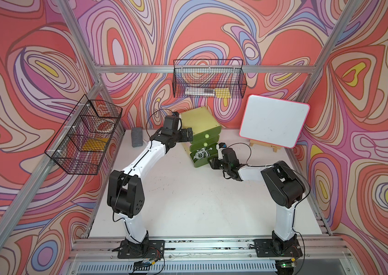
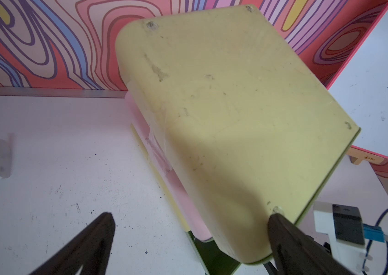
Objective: Place the wired earphones into the drawer by color
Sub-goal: Close the drawer in the storage box.
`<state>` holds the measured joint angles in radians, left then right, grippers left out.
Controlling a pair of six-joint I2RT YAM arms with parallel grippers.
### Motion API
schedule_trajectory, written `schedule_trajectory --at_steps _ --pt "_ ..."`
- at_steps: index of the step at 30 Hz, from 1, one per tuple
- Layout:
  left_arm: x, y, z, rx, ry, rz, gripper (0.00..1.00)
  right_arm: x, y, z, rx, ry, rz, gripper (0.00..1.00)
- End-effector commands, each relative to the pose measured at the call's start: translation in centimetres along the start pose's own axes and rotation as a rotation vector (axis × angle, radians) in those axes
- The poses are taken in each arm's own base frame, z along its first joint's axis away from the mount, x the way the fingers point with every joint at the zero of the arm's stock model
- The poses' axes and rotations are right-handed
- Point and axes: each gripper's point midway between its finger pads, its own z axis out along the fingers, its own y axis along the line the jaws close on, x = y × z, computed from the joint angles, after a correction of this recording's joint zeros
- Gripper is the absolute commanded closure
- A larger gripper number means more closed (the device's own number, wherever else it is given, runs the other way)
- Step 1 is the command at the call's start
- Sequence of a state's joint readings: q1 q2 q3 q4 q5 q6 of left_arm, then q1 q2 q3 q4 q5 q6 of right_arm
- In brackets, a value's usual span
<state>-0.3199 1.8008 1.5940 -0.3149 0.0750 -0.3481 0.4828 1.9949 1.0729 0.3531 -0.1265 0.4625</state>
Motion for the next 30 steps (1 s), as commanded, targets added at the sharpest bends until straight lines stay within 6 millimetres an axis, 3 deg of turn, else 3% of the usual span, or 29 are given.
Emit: schedule_trajectory --at_steps 1,30 --pt "0.1 0.7 -0.8 -0.021 -0.002 0.003 0.01 -1.7 -0.1 0.9 0.008 -0.057 0.02 0.67" --pt "0.2 0.6 -1.1 -0.014 -0.013 -0.007 0.01 -4.0 -0.6 6.1 0.0 -0.152 0.132 0.65"
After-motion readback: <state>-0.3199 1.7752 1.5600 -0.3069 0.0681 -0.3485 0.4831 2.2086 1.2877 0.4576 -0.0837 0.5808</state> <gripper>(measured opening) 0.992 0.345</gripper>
